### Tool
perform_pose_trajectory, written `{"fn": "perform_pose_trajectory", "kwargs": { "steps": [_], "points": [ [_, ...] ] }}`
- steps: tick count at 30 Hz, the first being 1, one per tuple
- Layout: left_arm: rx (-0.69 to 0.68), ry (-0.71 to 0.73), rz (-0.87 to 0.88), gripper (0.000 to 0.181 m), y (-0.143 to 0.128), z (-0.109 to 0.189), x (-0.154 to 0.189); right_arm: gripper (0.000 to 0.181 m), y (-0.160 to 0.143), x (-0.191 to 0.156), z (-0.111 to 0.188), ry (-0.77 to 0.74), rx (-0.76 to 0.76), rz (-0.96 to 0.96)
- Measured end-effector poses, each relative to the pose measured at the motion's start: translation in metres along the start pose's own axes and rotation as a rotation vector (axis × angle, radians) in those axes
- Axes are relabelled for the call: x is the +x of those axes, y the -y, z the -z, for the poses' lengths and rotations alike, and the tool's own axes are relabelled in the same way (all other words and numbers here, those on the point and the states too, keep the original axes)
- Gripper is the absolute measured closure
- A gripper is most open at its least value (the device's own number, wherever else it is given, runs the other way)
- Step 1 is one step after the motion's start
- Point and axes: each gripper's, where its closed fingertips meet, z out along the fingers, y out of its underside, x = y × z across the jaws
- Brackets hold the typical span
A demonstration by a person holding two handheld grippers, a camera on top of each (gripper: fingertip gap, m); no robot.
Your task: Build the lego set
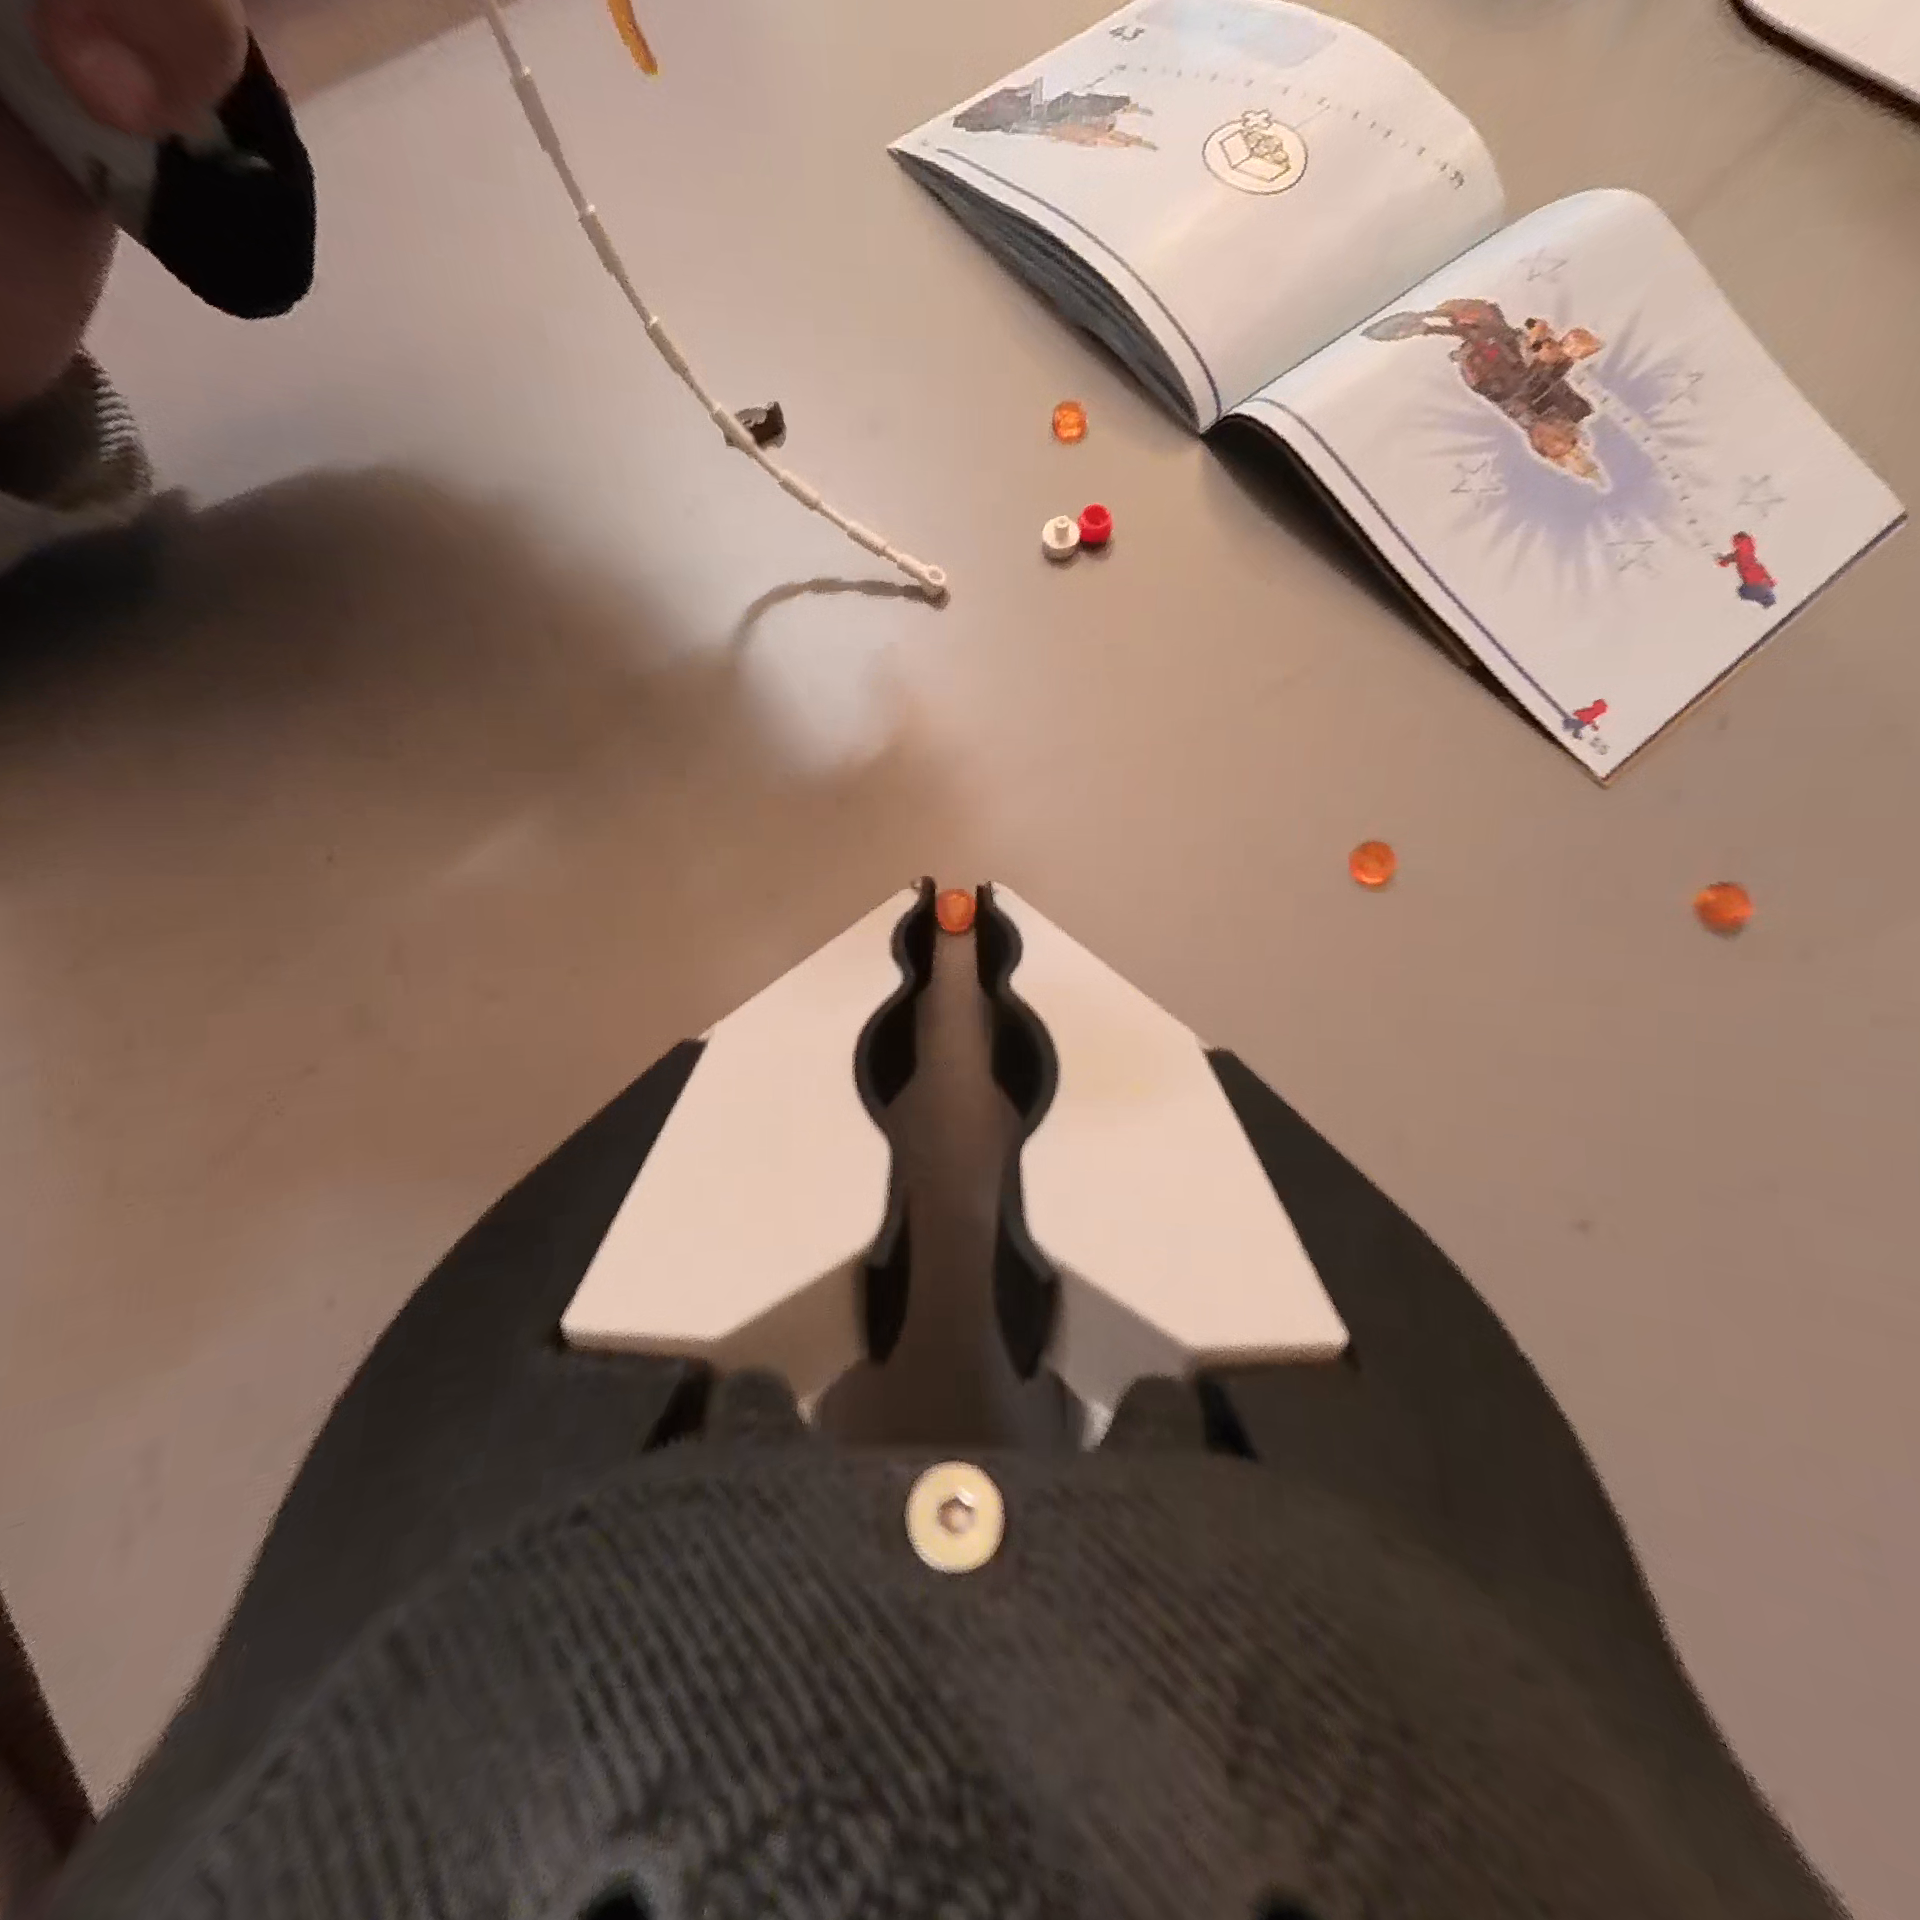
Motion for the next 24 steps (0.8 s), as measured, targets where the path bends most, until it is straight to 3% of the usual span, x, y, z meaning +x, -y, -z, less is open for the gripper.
{"fn": "perform_pose_trajectory", "kwargs": {
  "steps": [4, 9, 12, 24],
  "points": [
    [0.008, -0.016, 0.009, 0.143, 0.001, -0.001, 0.006, 0.176, 0.012, 0.003, 0.006, -0.044, 0.051, 0.052],
    [-0.002, -0.024, -0.021, 0.144, -0.001, -0.004, 0.017, 0.176, 0.103, -0.011, 0.071, -0.176, 0.385, 0.305],
    [-0.029, -0.021, -0.038, 0.143, -0.006, -0.009, 0.024, 0.176, 0.139, -0.027, 0.096, -0.244, 0.457, 0.457],
    [-0.112, 0.019, -0.119, 0.143, -0.02, -0.016, 0.034, 0.176, 0.147, -0.027, 0.077, -0.438, 0.323, 0.659]
  ]
}}
